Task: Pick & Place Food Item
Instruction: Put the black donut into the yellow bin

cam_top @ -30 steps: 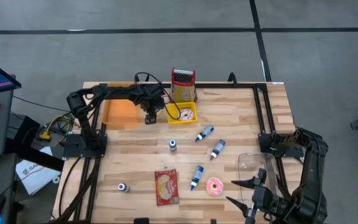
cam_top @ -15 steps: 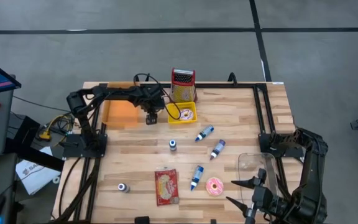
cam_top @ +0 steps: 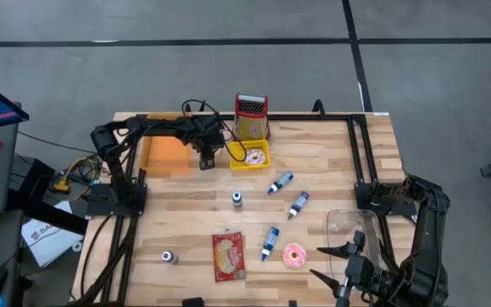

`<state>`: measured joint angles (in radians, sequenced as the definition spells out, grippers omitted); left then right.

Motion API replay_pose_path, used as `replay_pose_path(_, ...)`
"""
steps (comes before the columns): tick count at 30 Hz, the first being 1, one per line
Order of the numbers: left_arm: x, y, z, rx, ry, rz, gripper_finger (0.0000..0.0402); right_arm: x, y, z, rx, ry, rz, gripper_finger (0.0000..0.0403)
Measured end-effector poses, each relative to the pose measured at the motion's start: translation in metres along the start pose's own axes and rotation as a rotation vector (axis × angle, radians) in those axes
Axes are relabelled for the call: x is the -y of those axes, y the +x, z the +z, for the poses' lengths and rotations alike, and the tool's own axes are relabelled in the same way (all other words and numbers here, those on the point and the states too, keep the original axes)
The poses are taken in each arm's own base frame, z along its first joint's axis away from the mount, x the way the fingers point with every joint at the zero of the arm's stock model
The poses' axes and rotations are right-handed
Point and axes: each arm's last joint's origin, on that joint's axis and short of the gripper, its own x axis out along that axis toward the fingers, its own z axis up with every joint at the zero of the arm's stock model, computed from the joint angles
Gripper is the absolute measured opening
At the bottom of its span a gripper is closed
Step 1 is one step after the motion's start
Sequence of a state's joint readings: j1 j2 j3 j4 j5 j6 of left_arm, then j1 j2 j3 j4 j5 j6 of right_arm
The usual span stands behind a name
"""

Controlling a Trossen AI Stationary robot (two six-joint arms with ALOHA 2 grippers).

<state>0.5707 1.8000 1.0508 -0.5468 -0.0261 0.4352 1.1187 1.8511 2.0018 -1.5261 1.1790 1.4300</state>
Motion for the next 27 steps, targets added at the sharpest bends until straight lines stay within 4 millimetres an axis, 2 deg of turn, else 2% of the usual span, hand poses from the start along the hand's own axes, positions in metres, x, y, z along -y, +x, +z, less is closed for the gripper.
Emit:
replay_pose_path(6, 0.014, -0.008, 0.002, -0.016, 0.017, -0.028, 0.0075, 0.000, 0.000, 0.000, 0.000, -0.003, -0.001, 0.0244)
replay_pose_path(18, 0.067, -0.050, 0.019, 0.108, 0.139, -0.021, 0.0077, 0.001, 0.000, 0.000, 0.002, -0.009, -0.004, 0.0244)
replay_pose_path(21, 0.078, -0.054, 0.023, 0.122, 0.183, 0.024, 0.0077, 0.001, 0.000, 0.000, 0.008, -0.010, -0.005, 0.0244)
replay_pose_path(27, 0.082, -0.062, 0.035, 0.174, 0.218, 0.096, 0.0077, 0.001, 0.001, 0.001, 0.012, -0.018, -0.007, 0.0244)
